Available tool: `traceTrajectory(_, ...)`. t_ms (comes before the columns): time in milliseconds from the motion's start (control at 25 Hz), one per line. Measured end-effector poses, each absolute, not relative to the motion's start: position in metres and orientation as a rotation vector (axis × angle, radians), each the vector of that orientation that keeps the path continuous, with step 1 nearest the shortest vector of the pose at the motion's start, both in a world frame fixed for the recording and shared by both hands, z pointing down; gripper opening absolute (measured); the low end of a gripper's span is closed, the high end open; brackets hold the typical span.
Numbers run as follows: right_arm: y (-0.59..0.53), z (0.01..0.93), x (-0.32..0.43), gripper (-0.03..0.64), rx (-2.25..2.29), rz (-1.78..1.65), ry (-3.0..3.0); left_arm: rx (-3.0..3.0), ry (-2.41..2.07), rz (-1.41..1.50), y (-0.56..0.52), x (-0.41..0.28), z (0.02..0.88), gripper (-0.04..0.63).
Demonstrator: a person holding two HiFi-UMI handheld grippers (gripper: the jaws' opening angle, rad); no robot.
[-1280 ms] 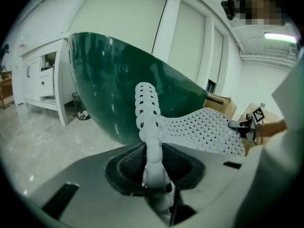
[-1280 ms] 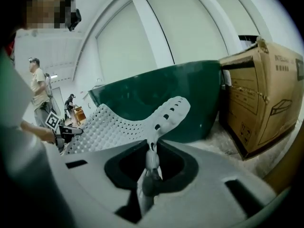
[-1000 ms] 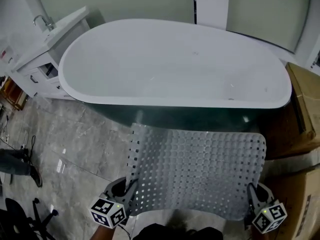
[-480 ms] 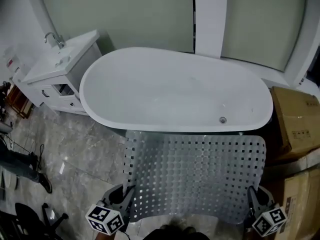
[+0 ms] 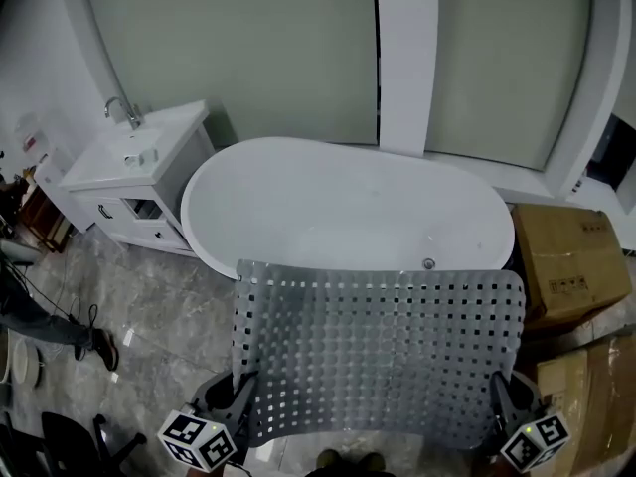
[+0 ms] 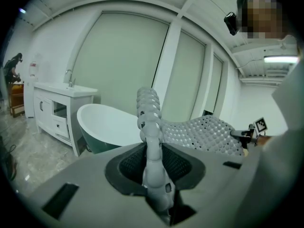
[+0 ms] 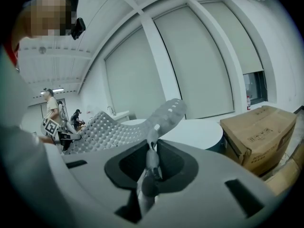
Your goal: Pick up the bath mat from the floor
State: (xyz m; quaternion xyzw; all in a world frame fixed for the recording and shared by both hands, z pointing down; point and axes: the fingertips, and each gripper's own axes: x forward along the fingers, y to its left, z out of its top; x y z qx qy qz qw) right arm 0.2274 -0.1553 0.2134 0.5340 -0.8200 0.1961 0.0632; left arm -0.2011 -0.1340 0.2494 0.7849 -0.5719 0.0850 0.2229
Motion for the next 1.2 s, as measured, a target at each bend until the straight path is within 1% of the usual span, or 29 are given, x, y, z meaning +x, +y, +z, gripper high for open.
traceTrajectory(240, -0.143, 0.154, 0.232, 0.054, 1.608, 0.526, -2.515, 2.176, -1.609, 0.212, -0.126, -0.203, 0.172, 0.098)
traceTrajectory(560, -0.124, 0.08, 0.23, 0.054, 1.633, 0.508, -2.591, 2.219, -1.619, 0.148, -0.115, -0.212, 0.102, 0.098)
traceTrajectory(760, -0.101, 0.064, 0.235, 0.054, 1.66, 0.525, -2.595, 2.288, -1.599, 0.14, -0.099, -0.206, 0.083, 0.098)
traceTrajectory(1200, -0.073, 0.03, 0.238, 0.054, 1.693, 0.429, -2.62, 2.337, -1.552, 0.082, -0.085, -0.197, 0.057, 0.098)
